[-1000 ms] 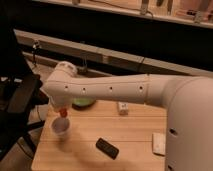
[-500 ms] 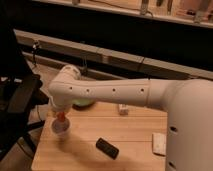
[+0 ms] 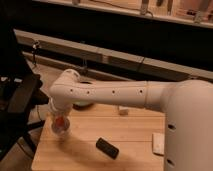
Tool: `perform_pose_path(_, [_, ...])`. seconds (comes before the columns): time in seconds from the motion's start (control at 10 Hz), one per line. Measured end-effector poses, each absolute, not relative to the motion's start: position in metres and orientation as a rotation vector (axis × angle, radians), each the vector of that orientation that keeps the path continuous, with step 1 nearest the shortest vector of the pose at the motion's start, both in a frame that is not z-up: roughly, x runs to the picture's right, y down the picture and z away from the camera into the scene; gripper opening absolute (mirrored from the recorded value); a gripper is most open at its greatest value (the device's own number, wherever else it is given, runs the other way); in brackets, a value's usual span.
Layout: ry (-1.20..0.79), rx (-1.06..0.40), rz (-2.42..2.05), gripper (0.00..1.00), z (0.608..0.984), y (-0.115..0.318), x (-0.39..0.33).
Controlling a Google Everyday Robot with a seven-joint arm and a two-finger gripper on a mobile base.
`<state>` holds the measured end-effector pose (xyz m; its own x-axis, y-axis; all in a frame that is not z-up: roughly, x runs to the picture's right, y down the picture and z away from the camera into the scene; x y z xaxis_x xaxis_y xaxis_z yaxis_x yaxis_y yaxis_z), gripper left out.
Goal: Place the pepper in the ceramic cup
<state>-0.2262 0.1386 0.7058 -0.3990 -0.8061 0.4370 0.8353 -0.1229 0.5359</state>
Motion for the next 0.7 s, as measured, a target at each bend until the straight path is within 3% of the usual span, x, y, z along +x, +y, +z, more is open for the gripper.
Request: perform_pose_path(0.7, [-0.900, -0.069, -1.774, 0.80, 0.707, 0.153, -0.225])
